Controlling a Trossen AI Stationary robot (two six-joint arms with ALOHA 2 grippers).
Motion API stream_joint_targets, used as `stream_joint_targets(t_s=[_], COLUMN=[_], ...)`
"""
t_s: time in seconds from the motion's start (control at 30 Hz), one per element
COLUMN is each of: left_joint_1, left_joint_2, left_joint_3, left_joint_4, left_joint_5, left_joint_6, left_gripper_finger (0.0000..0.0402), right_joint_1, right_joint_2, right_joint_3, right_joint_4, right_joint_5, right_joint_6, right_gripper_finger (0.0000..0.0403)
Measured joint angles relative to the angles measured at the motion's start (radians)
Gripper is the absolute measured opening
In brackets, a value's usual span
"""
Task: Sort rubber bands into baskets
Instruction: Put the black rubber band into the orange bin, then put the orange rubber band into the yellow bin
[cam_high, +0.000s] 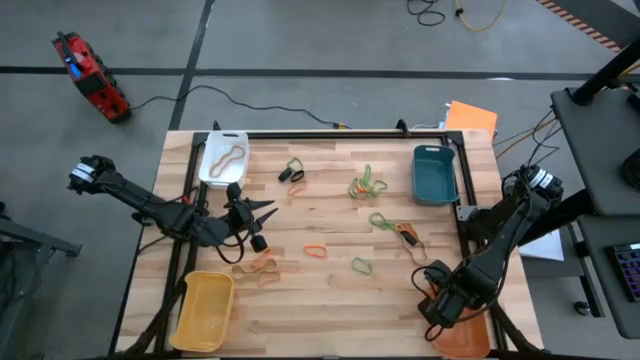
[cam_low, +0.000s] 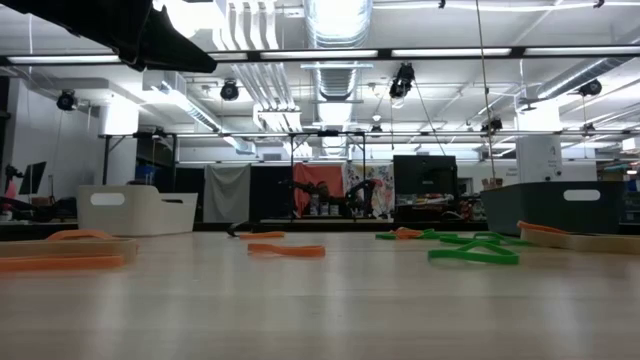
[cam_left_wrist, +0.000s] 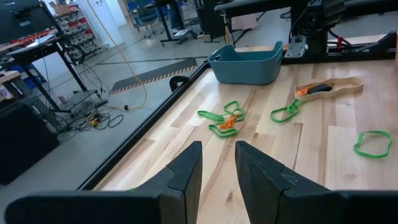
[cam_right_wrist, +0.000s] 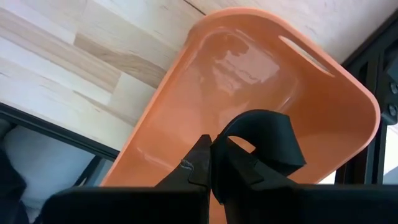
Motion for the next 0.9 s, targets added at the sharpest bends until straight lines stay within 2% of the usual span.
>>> stream_joint_targets(t_s=[0.3, 0.4, 0.77, 0.9], left_joint_1=[0.000, 0.000, 0.000, 0.000], left_joint_2=[0.000, 0.000, 0.000, 0.000], left_joint_3=[0.000, 0.000, 0.000, 0.000], left_joint_4=[0.000, 0.000, -0.002, -0.004], left_joint_5=[0.000, 0.000, 0.000, 0.000], left_joint_6=[0.000, 0.000, 0.000, 0.000], left_gripper_finger=[0.0082, 0.0082, 0.0082, 0.0082], right_joint_1=[0.000, 0.000, 0.000, 0.000], right_joint_2=[0.000, 0.000, 0.000, 0.000], right_joint_3=[0.000, 0.000, -0.011, -0.010], right_joint_4=[0.001, 0.001, 0.001, 0.001], right_joint_5=[0.000, 0.000, 0.008, 0.001], right_joint_6=[0.006, 0.006, 0.034, 0.034], right_gripper_finger=[0.0014, 0.0031, 0.0192, 0.0238])
